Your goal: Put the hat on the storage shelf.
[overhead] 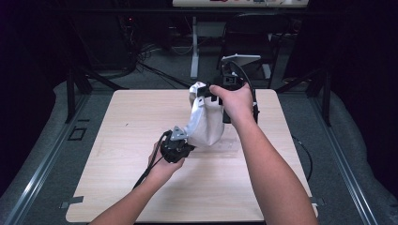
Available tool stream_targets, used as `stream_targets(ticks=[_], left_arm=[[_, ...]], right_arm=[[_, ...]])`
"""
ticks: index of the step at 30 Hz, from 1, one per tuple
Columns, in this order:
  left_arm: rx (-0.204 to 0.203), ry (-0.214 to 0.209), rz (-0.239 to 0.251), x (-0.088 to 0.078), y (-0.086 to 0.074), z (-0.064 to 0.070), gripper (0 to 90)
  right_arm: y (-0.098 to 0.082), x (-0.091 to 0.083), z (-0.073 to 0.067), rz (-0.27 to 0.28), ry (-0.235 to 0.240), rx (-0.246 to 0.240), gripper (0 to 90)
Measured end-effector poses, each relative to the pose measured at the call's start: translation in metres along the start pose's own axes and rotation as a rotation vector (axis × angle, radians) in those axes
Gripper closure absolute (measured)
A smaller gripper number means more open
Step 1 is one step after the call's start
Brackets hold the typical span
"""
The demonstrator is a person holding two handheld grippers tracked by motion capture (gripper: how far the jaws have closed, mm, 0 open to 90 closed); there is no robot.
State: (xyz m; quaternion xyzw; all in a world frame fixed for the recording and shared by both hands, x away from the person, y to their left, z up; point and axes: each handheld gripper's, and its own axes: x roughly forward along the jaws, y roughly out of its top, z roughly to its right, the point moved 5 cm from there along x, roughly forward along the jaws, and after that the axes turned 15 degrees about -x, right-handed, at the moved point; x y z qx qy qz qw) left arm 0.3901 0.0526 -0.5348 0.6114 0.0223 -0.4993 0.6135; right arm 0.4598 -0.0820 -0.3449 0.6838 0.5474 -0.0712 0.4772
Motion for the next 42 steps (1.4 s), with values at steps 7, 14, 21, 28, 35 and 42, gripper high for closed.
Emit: stream_targets(ticks=[7, 14, 21, 28, 35, 42], left_arm=[[-0.005, 0.014, -0.041, 0.01, -0.01, -0.004, 85.5], [-0.022, 0.006, -0.032, 0.01, -0.01, -0.005, 84.8], [-0.028, 0.019, -0.03, 0.009, -0.012, -0.005, 81.5], [-0.012, 0.026, -0.016, 0.008, -0.014, -0.005, 76.5], [0.004, 0.019, 0.01, 0.003, -0.012, -0.003, 71.2], [-0.004, 0.017, 0.029, -0.003, -0.013, -0.007, 66.0]], right_arm=[[-0.006, 0.007, 0.01, -0.024, -0.024, 0.01, 82.0], [-0.008, 0.012, 0.014, -0.018, -0.016, 0.016, 82.0], [-0.01, 0.013, 0.019, -0.015, -0.015, 0.024, 82.0], [-0.013, 0.012, 0.024, -0.012, -0.014, 0.031, 82.0], [-0.015, 0.009, 0.03, -0.01, -0.021, 0.035, 82.0], [-0.017, 0.009, 0.033, -0.011, -0.029, 0.033, 82.0]])
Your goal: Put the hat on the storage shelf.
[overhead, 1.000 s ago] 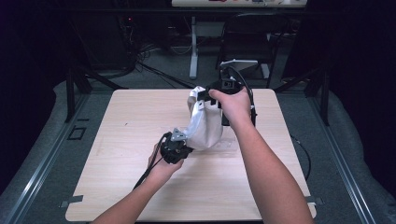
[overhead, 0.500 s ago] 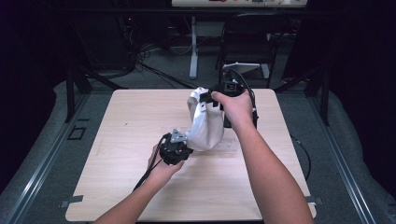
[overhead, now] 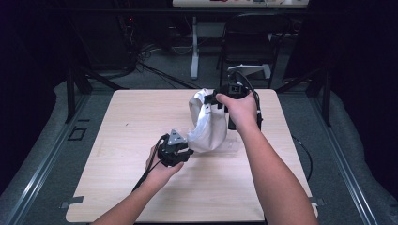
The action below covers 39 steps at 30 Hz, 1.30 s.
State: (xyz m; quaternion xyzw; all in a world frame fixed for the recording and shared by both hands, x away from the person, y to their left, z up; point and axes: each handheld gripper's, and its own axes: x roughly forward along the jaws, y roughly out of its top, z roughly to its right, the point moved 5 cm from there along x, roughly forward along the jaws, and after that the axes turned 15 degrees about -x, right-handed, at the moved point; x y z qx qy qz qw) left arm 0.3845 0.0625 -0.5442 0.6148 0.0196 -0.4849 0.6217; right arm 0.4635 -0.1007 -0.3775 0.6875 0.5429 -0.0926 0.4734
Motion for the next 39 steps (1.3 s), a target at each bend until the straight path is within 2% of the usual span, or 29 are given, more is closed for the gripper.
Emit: stream_targets(ticks=[9, 14, 20, 22, 26, 29, 32, 35, 38, 39], left_arm=[[-0.086, -0.032, 0.05, -0.014, -0.012, -0.009, 61.9], [-0.075, -0.014, 0.088, -0.027, -0.019, -0.014, 60.1], [-0.071, -0.004, 0.121, -0.051, -0.032, -0.026, 57.0], [-0.084, 0.006, 0.136, -0.061, -0.04, -0.034, 55.3], [-0.094, 0.022, 0.145, -0.069, -0.048, -0.046, 54.0], [-0.131, 0.024, 0.168, -0.077, -0.056, -0.059, 52.9], [-0.149, 0.053, 0.186, -0.084, -0.061, -0.072, 52.5], [-0.181, 0.065, 0.201, -0.086, -0.063, -0.083, 52.0], [-0.182, 0.065, 0.197, -0.086, -0.065, -0.088, 50.8], [-0.168, 0.068, 0.201, -0.085, -0.066, -0.089, 50.6]], right_arm=[[-0.004, -0.003, 0.004, -0.01, -0.034, -0.019, 81.9], [-0.006, -0.004, 0.008, -0.01, -0.052, -0.034, 81.8], [-0.009, -0.009, 0.012, -0.016, -0.049, -0.035, 81.6], [-0.011, -0.01, 0.013, -0.012, -0.039, -0.044, 81.3], [-0.013, -0.012, 0.015, -0.006, -0.038, -0.042, 80.1], [-0.014, -0.015, 0.015, -0.002, -0.031, -0.047, 79.5], [-0.016, -0.016, 0.014, -0.003, -0.028, -0.05, 79.0], [-0.016, -0.016, 0.014, 0.0, -0.031, -0.055, 76.9], [-0.018, -0.017, 0.015, 0.007, -0.037, -0.067, 72.9], [-0.019, -0.017, 0.016, 0.007, -0.038, -0.069, 71.6]])
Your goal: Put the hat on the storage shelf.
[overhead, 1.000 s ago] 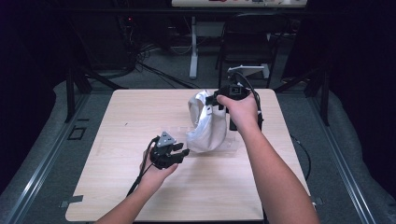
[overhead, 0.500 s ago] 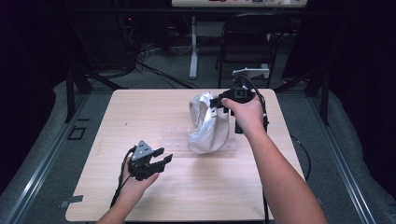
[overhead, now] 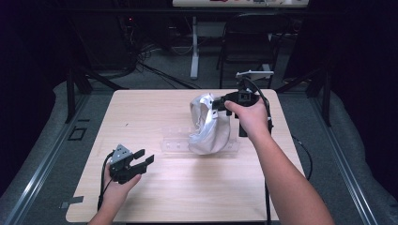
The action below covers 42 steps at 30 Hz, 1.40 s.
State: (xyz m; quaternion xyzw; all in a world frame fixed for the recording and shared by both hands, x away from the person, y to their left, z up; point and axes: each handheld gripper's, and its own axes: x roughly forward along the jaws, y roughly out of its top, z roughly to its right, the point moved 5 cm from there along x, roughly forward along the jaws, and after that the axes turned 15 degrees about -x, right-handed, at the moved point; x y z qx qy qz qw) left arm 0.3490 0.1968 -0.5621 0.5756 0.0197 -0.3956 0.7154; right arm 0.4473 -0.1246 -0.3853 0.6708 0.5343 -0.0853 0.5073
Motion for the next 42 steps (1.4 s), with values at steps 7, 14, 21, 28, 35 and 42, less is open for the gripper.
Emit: stream_targets(ticks=[7, 14, 21, 28, 35, 42], left_arm=[[0.0, 0.002, -0.01, 0.002, -0.004, -0.004, 48.5], [0.008, 0.003, -0.017, 0.004, -0.006, -0.004, 46.8], [0.006, -0.002, -0.008, 0.005, -0.007, -0.004, 44.0], [0.012, 0.005, -0.009, 0.006, -0.008, -0.006, 43.7], [0.005, 0.008, -0.014, 0.007, -0.009, -0.005, 43.6], [0.0, 0.013, -0.006, 0.007, -0.009, -0.005, 43.6]], right_arm=[[-0.005, -0.005, 0.004, 0.044, -0.026, -0.046, 62.4], [-0.011, -0.013, 0.008, 0.09, -0.041, -0.091, 50.8], [-0.023, -0.024, 0.011, 0.106, -0.036, -0.131, 48.3], [-0.042, -0.031, 0.008, 0.11, -0.025, -0.188, 44.9], [-0.064, -0.036, 0.009, 0.124, 0.003, -0.207, 43.4], [-0.08, -0.04, 0.016, 0.164, 0.003, -0.226, 42.2]])
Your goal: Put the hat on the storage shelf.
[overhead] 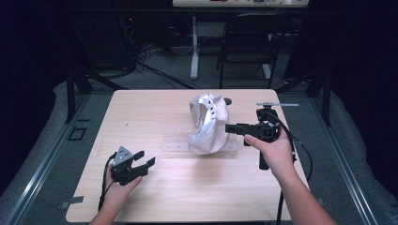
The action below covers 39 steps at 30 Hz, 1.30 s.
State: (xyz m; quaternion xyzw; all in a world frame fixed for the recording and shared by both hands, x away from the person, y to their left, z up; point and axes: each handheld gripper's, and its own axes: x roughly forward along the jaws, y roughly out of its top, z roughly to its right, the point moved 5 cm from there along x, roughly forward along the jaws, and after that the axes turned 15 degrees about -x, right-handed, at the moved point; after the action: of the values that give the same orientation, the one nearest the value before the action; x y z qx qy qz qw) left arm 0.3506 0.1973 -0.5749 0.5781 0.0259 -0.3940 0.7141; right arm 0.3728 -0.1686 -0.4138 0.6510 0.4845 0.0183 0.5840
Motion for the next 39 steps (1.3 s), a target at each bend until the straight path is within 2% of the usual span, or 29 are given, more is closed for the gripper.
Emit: stream_targets(ticks=[2, 5, 7, 11, 17, 19, 21, 23, 29, 33, 39], left_arm=[[-0.005, 0.0, 0.004, 0.0, 0.0, 0.0, 43.6], [-0.003, 0.003, 0.0, 0.0, -0.001, 0.0, 43.6], [-0.004, 0.005, -0.006, 0.001, -0.001, 0.0, 43.7], [-0.004, 0.006, -0.002, 0.001, -0.002, 0.0, 43.7], [-0.008, 0.011, -0.004, 0.002, -0.002, -0.001, 43.7], [-0.008, 0.008, -0.003, 0.001, -0.002, 0.0, 43.7], [-0.006, 0.007, -0.002, 0.001, -0.002, 0.0, 43.6], [-0.004, 0.006, -0.003, 0.001, -0.002, 0.0, 43.7], [0.002, 0.005, -0.007, 0.001, -0.003, 0.001, 43.6], [0.004, 0.002, -0.011, 0.002, -0.003, 0.001, 43.7], [-0.003, 0.001, -0.013, 0.001, -0.004, 0.0, 43.7]], right_arm=[[-0.008, -0.002, 0.003, 0.004, -0.016, -0.018, 41.8], [-0.017, -0.003, 0.003, -0.006, -0.005, -0.018, 41.8], [-0.027, -0.003, 0.004, -0.003, -0.031, -0.03, 41.8], [-0.036, -0.006, 0.006, 0.011, -0.053, -0.043, 41.8], [-0.052, -0.01, -0.001, 0.05, -0.022, -0.027, 41.6], [-0.057, -0.01, -0.002, 0.053, -0.013, -0.038, 42.4], [-0.064, -0.01, -0.002, 0.08, -0.018, -0.049, 42.5], [-0.069, -0.01, -0.001, 0.085, -0.023, -0.046, 42.0], [-0.087, 0.004, 0.003, 0.073, -0.039, -0.053, 42.4], [-0.1, 0.014, 0.005, 0.09, -0.06, -0.035, 43.6], [-0.109, 0.025, 0.01, 0.118, -0.093, -0.059, 44.9]])
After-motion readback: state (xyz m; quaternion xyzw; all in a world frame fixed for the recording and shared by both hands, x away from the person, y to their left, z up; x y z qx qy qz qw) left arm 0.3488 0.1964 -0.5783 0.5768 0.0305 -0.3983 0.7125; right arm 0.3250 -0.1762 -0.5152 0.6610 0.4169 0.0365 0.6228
